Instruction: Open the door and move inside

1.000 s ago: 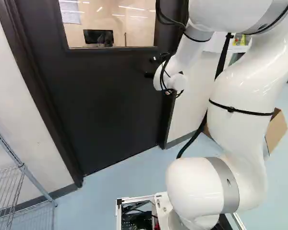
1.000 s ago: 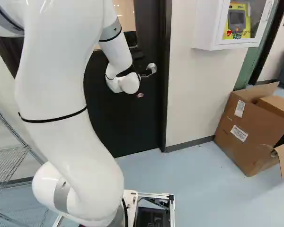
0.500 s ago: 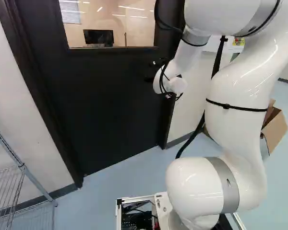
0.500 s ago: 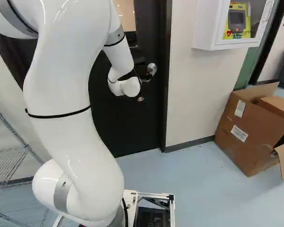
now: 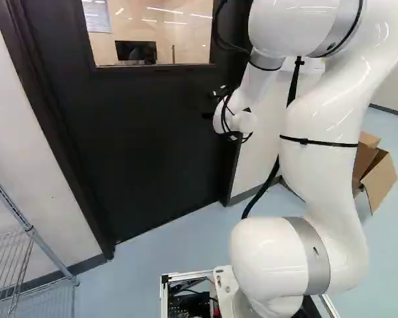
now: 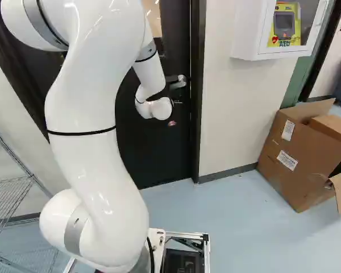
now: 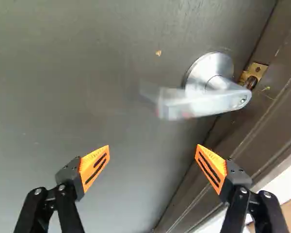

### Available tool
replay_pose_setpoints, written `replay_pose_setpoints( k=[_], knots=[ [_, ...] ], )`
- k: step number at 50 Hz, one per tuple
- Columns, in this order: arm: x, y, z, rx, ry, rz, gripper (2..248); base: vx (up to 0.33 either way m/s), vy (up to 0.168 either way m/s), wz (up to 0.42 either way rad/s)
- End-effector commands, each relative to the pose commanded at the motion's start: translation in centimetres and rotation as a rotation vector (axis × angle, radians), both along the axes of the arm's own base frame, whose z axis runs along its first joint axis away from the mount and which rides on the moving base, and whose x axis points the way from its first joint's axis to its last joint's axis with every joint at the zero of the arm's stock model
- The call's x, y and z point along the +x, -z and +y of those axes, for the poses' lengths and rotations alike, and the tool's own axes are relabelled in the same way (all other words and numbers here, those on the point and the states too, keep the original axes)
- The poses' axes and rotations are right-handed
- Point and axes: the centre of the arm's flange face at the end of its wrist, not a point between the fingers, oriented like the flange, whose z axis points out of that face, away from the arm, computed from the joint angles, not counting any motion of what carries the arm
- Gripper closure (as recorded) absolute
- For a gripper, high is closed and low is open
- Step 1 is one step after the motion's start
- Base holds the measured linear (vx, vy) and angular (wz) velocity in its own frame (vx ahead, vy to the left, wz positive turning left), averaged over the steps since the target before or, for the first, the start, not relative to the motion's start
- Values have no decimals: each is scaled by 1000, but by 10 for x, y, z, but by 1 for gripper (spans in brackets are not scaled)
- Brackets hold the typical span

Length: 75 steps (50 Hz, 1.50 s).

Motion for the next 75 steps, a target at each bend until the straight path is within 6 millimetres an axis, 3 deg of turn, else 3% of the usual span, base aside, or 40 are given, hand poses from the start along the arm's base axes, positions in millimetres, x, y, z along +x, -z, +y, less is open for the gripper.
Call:
replay_pose_setpoints(
  k=[16, 41, 75],
  knots=[
    [11, 16, 0, -6, -18, 21, 3, 0, 0, 0],
    [33, 20, 3, -33, -71, 13, 3, 0, 0, 0],
    [77, 27, 13, -65, -140, -15, 3, 0, 0, 0]
  ],
)
